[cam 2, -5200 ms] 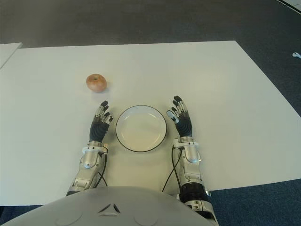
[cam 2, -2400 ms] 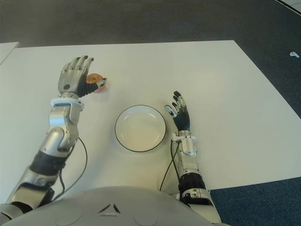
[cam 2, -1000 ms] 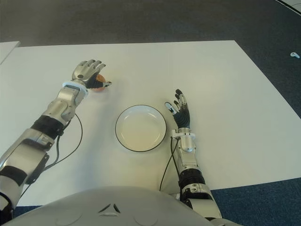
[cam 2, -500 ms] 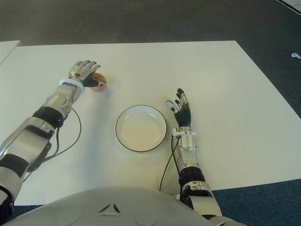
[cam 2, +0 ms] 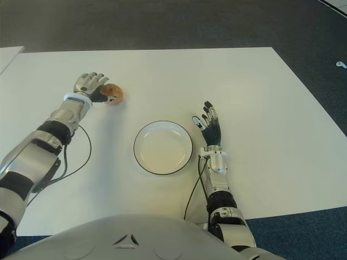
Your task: Put the apples into the plate.
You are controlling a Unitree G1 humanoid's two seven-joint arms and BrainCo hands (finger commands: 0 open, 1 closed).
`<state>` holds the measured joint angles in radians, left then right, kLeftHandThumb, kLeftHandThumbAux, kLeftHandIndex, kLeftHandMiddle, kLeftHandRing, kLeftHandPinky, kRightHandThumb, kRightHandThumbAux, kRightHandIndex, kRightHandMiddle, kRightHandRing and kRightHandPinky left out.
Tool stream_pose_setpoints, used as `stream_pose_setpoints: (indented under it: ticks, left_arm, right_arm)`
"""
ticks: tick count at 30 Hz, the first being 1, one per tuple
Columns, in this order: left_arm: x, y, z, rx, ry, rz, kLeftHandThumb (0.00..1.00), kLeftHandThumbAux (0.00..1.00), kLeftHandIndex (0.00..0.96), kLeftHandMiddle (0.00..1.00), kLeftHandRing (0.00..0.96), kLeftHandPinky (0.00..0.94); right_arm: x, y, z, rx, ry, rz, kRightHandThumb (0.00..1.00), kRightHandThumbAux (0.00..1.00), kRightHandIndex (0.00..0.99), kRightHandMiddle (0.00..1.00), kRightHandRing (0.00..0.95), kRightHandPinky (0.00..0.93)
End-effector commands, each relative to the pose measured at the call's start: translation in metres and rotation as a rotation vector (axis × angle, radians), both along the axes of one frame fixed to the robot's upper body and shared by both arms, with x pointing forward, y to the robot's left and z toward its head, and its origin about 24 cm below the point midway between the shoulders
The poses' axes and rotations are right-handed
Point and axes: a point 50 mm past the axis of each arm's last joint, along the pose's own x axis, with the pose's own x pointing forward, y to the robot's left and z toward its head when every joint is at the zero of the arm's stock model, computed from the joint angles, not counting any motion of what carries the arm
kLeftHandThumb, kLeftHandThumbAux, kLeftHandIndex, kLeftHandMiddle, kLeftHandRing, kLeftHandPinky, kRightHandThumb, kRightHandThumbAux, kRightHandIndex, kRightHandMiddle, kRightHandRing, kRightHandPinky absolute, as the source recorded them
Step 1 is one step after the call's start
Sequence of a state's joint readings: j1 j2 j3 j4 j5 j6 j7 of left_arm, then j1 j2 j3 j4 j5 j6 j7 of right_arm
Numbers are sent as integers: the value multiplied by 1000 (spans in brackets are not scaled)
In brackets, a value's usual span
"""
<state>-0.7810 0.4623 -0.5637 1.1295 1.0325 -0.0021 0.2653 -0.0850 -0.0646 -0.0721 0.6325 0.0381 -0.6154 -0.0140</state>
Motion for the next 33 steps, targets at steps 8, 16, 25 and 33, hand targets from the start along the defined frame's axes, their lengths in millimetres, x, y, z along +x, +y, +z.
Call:
stream_pose_setpoints:
  ticks: [8,16,25,33]
  left_arm:
    - [5,-4,1,70,-11,14,244,181,0,0,0,0]
    - [5,-6,0,76,-4,20,264,181,0,0,0,0]
    - [3,-8,-3,62,-7,25,277,171,0,0,0,0]
    - [2,-11,-7,29,0,36,282,169,0,0,0,0]
  right_arm:
    - [-62,-12,-64,-15,313,-45,121,512,0,0,0,0]
    - [-62,-14,-64,-14,313,-46,117,496,0,0,0,0]
    - [-63,-16,-64,1,307,-51,113,490,0,0,0,0]
    - [-63,-17,-64,20,302,-69,114,484,0,0,0,0]
